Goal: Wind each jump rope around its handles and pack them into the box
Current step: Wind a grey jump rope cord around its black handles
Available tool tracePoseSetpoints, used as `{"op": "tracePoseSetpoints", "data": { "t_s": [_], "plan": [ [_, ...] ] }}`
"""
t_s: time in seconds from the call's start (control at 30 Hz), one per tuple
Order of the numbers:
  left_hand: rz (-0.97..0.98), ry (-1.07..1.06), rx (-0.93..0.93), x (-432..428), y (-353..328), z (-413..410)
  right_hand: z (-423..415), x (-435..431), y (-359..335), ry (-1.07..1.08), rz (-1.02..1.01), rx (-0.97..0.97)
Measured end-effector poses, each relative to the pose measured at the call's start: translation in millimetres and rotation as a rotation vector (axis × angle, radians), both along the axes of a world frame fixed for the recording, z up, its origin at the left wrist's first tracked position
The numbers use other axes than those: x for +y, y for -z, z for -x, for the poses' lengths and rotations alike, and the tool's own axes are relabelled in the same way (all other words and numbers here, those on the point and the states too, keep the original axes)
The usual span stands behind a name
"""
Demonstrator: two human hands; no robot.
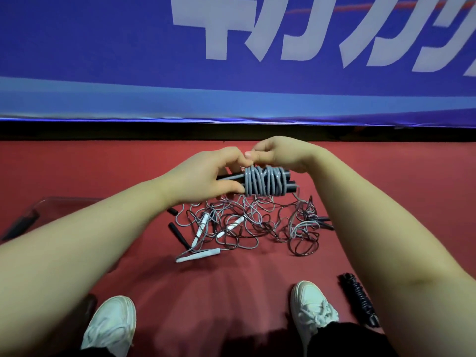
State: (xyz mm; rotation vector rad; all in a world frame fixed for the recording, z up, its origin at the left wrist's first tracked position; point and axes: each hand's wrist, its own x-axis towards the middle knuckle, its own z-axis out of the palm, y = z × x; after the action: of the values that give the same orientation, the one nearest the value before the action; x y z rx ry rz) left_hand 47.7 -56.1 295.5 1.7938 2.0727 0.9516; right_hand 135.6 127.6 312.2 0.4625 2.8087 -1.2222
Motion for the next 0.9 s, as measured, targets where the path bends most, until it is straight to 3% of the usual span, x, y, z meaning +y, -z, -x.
{"op": "tracePoseSetpoints", "data": {
  "t_s": [0.07,0.17,0.27,0.4,0.5,0.63,0.8,0.9],
  "plan": [
    [-0.087,-0.021,-0.165,3,-7,-6,-5,6,6,-0.042,0.084,0.022],
    [-0.162,-0.087,-0.434,10,-16,-11,-9,13,13,0.009,0.043,0.078],
    [-0.22,-0.211,-0.579,15,-23,-11,-5,2,19,-0.009,0.199,0.205],
    [-0.323,-0.289,-0.88,18,-27,1,7,-3,35,-0.025,0.233,0.297],
    [-0.289,-0.281,-1.044,14,-29,14,12,-7,39,0.017,0.253,0.342],
    [-0.214,-0.24,-1.057,8,-28,22,20,-9,40,0.063,0.066,0.373],
    [-0.142,-0.367,-0.752,6,-13,29,27,-17,40,0.087,-0.172,0.33],
    [-0.14,-0.404,-0.747,6,-6,33,29,-24,41,0.077,-0.186,0.306]
  ]
}}
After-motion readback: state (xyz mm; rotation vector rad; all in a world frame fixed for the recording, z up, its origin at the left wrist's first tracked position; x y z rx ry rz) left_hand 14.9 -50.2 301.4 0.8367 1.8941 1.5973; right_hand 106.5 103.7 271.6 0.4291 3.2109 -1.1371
